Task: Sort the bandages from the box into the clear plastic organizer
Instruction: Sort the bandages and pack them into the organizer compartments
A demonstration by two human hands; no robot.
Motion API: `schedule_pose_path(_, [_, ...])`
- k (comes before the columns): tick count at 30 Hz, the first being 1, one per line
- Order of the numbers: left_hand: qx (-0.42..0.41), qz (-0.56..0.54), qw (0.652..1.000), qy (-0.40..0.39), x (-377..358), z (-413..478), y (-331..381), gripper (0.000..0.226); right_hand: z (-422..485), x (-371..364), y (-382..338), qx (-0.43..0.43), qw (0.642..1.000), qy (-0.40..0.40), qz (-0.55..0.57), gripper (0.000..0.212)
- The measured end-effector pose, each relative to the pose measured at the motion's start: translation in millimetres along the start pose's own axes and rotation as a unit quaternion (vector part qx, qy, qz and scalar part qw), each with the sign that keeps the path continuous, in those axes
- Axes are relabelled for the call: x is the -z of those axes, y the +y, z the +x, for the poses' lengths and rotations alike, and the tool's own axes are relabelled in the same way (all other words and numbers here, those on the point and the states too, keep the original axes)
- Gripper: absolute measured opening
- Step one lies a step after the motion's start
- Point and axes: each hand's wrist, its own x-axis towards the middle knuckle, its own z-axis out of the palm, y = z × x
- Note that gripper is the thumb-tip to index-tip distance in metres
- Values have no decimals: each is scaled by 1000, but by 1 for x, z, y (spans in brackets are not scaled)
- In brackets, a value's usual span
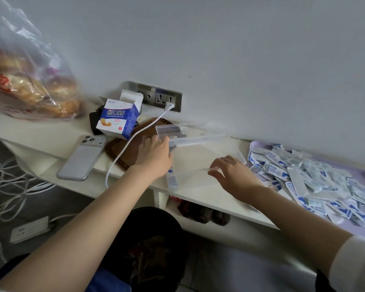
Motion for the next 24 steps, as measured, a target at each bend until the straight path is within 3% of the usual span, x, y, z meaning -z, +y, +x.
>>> schedule_pose_path(5, [-124,17,987,97,1,-19,44,33,2,2,-3,20,997,17,69,31])
schedule_pose_path(8, [-180,11,977,112,-13,-31,78,31,-6,9,5,37,995,68,56,30])
schedule_pose_path(12, [-182,23,978,98,-31,-30,95,31,-27,20,45,-53,990,128,32,30])
schedule_pose_path(17, [-159,44,980,112,-33,-25,107,35,-47,16,113,-205,979,10,-5,45])
schedule_pose_path(20, [-202,84,961,167,-40,-29,117,39,-51,11,137,-245,966,-73,-33,65])
schedule_pose_path(22, [-263,74,945,180,-55,-34,125,37,-48,4,146,-248,961,-98,-66,64])
schedule_pose_path(24, [-293,55,944,140,-73,-39,133,35,-46,2,149,-247,962,-86,-77,52])
